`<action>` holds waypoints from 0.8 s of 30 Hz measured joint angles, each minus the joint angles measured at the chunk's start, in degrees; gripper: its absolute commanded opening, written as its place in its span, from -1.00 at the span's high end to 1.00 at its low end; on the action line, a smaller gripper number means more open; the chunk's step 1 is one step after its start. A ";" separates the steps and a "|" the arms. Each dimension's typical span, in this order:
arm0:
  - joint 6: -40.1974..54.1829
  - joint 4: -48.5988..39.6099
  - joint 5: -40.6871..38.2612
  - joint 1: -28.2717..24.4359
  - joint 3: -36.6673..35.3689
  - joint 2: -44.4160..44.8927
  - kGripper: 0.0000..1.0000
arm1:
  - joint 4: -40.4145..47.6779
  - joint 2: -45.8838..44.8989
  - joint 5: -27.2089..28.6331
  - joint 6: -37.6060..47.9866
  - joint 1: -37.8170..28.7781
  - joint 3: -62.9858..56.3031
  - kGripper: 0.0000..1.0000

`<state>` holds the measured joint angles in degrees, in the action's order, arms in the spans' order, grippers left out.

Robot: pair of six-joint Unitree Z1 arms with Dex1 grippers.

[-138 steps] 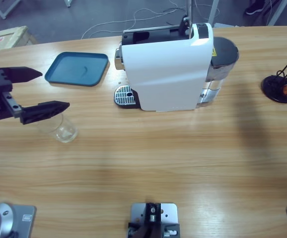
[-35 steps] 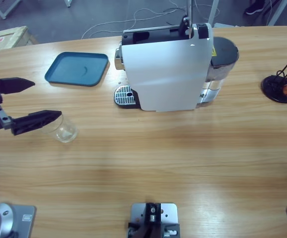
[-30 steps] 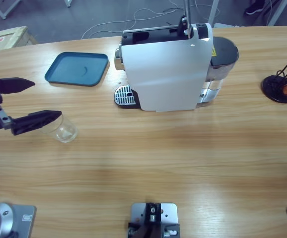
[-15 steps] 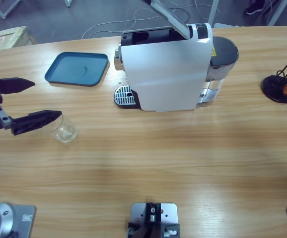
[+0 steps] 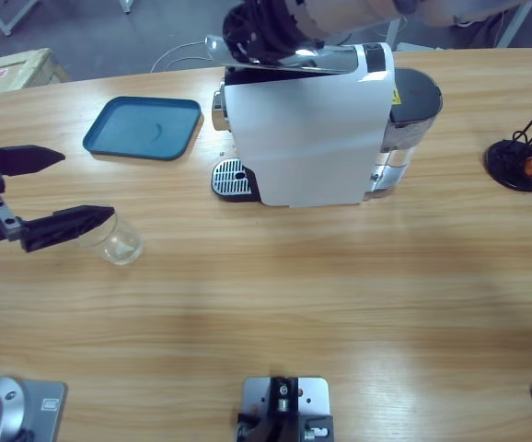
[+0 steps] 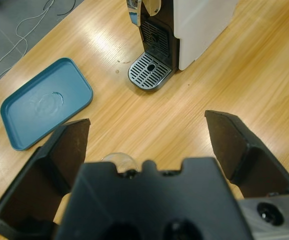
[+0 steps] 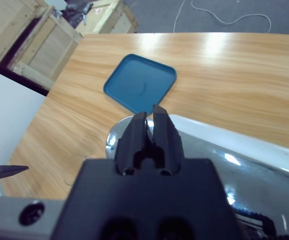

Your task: Pour coffee

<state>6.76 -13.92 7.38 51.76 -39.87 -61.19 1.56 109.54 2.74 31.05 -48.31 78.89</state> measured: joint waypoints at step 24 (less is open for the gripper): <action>-12.85 -2.71 9.21 -1.26 0.02 2.01 -0.96 | -11.93 -5.48 7.94 -13.64 -2.57 0.46 -1.00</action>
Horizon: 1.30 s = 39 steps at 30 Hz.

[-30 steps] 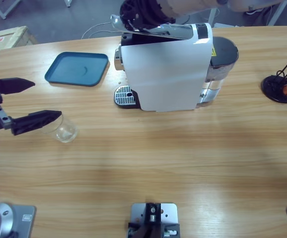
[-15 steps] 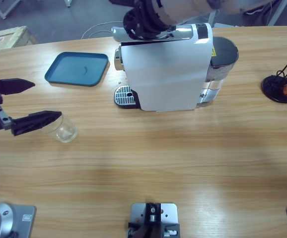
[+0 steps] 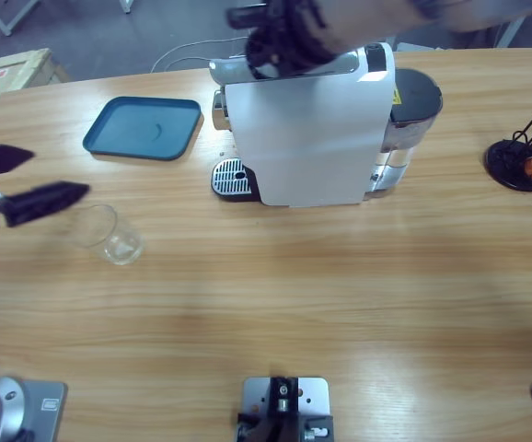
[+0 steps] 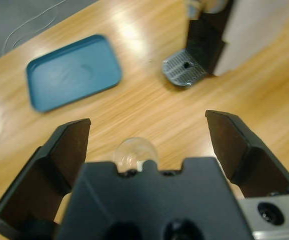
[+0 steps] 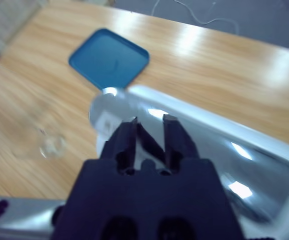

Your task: Pour coffee

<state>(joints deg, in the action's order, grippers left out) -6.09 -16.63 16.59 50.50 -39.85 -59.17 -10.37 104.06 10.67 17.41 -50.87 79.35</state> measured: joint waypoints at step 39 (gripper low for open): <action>-29.59 10.20 12.93 0.95 8.28 -28.09 0.54 | -24.83 -32.75 7.92 -0.40 -9.85 -18.35 -1.00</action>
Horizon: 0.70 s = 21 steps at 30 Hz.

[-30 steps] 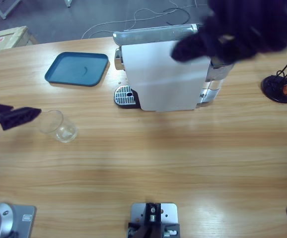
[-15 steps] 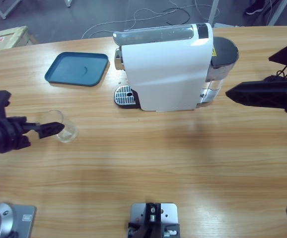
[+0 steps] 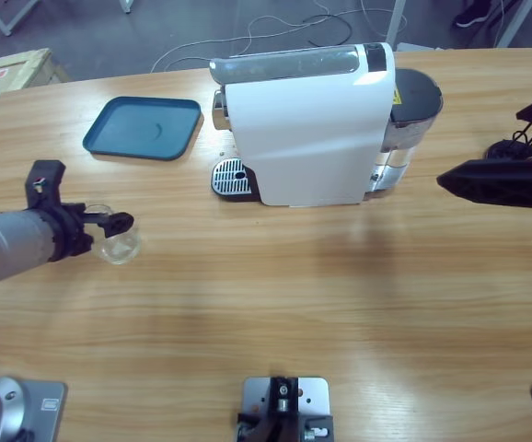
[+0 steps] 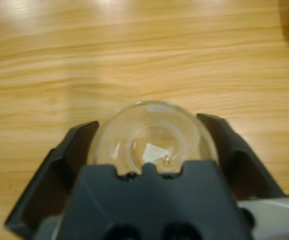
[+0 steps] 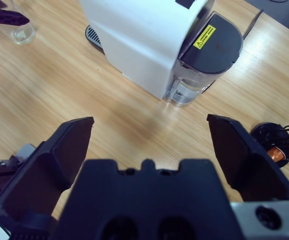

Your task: Pour coffee

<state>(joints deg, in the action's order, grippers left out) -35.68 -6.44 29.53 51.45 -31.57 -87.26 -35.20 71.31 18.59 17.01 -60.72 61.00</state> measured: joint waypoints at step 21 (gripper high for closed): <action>57.11 9.67 -25.41 -6.76 -2.36 8.73 1.00 | -12.75 -6.85 4.57 -0.52 0.00 7.75 -1.00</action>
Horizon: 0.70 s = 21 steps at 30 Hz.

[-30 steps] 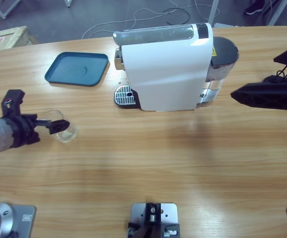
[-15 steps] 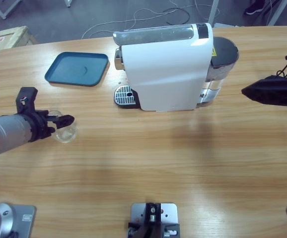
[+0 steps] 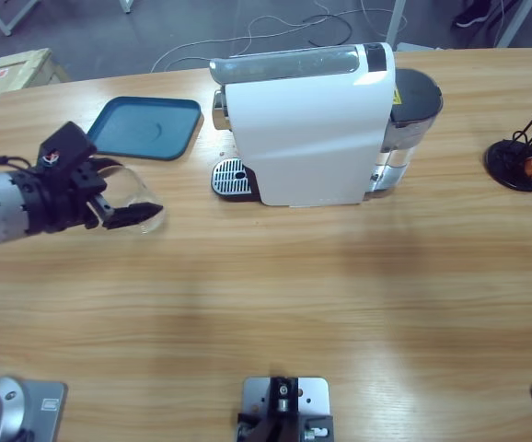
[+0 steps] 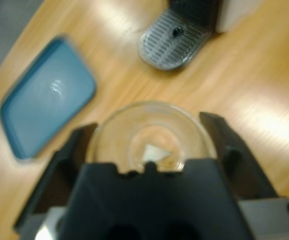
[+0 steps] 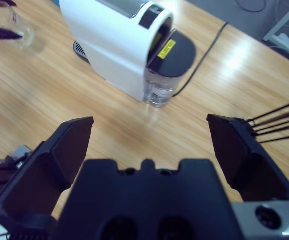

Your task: Pour coffee

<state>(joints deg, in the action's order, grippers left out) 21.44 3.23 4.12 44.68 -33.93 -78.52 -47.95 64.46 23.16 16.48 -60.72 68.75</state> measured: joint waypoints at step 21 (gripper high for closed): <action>23.98 9.35 -39.32 -19.34 -13.42 -26.61 1.00 | -5.75 -3.96 1.33 -0.16 0.00 1.36 -1.00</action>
<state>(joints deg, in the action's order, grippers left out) 45.42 12.58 -35.20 25.34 -47.35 -105.14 -53.70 60.50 24.49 16.33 -60.72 70.12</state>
